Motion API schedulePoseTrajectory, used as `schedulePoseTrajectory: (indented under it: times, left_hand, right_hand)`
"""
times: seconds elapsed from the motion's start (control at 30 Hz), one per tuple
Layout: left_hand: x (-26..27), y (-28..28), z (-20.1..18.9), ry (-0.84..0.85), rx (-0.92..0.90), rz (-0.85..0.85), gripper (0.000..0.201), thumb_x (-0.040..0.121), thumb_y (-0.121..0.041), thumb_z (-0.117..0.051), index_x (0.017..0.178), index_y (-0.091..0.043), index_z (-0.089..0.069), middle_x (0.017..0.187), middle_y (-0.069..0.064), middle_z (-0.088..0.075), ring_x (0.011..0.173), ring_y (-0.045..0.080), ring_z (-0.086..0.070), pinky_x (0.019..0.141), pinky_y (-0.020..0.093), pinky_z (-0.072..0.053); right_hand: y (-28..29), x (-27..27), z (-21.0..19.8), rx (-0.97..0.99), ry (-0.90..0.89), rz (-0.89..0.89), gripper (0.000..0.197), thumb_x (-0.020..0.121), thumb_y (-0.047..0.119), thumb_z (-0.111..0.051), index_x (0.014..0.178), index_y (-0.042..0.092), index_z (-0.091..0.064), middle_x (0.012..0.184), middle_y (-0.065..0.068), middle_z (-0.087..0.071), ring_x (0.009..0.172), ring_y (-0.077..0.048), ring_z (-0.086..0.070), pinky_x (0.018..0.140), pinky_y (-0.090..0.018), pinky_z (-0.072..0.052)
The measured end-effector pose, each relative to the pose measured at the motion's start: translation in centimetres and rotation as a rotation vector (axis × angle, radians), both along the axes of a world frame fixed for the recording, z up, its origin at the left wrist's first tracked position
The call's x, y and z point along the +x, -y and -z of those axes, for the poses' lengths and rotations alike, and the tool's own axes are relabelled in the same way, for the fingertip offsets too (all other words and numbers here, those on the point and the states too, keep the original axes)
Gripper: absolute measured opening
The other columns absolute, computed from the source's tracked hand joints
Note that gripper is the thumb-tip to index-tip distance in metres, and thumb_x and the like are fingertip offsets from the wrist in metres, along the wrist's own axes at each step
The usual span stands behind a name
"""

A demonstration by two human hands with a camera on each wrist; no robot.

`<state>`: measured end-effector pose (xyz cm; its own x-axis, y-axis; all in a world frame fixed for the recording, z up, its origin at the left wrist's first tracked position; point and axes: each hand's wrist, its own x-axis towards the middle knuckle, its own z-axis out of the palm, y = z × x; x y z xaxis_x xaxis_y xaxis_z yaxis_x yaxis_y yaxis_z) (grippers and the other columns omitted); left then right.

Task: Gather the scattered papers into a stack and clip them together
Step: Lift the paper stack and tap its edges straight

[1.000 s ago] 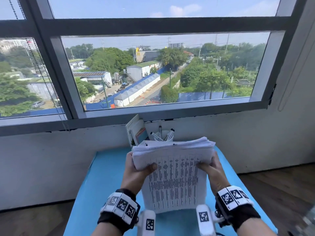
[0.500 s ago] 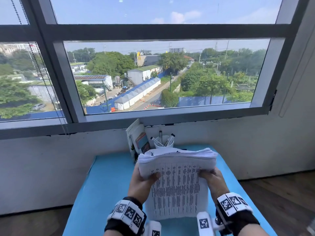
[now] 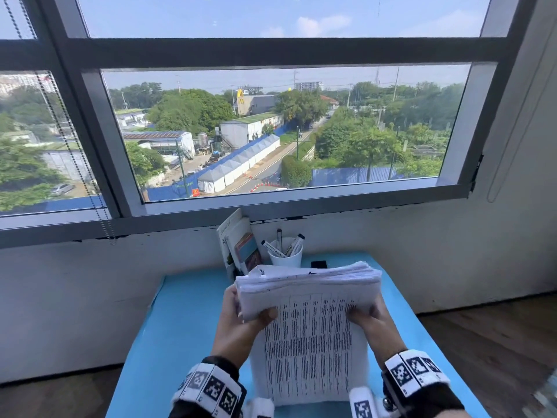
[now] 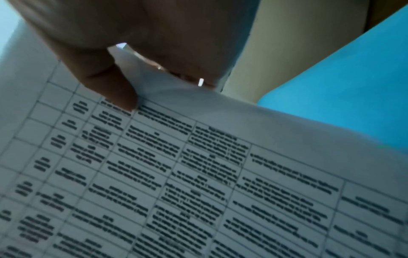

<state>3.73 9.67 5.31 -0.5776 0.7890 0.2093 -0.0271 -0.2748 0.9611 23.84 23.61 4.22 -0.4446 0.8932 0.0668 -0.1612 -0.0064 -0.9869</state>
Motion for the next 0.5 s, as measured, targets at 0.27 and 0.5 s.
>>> schedulePoseTrajectory:
  times: [0.27, 0.5]
  left_hand:
    - [0.7, -0.3, -1.1, 0.116, 0.039, -0.085, 0.027, 0.07, 0.014, -0.069, 0.088, -0.006, -0.065, 0.073, 0.0, -0.074, 0.071, 0.017, -0.067, 0.058, 0.021, -0.055]
    - [-0.5, 1.1, -3.1, 0.415, 0.261, -0.032, 0.08, 0.04, -0.03, -0.094, 0.11, -0.006, -0.064, 0.1, 0.012, -0.072, 0.088, 0.027, -0.069, 0.069, 0.04, -0.058]
  right_hand:
    - [-0.1, 0.2, -1.2, -0.004, -0.031, -0.075, 0.039, 0.071, -0.003, -0.068, 0.105, 0.011, -0.054, 0.097, -0.012, -0.069, 0.088, -0.024, -0.066, 0.075, -0.034, -0.053]
    - [1.4, 2.2, 3.5, -0.211, -0.246, -0.008, 0.087, 0.038, 0.021, -0.091, 0.116, 0.019, -0.055, 0.11, -0.011, -0.066, 0.099, -0.027, -0.06, 0.084, -0.037, -0.048]
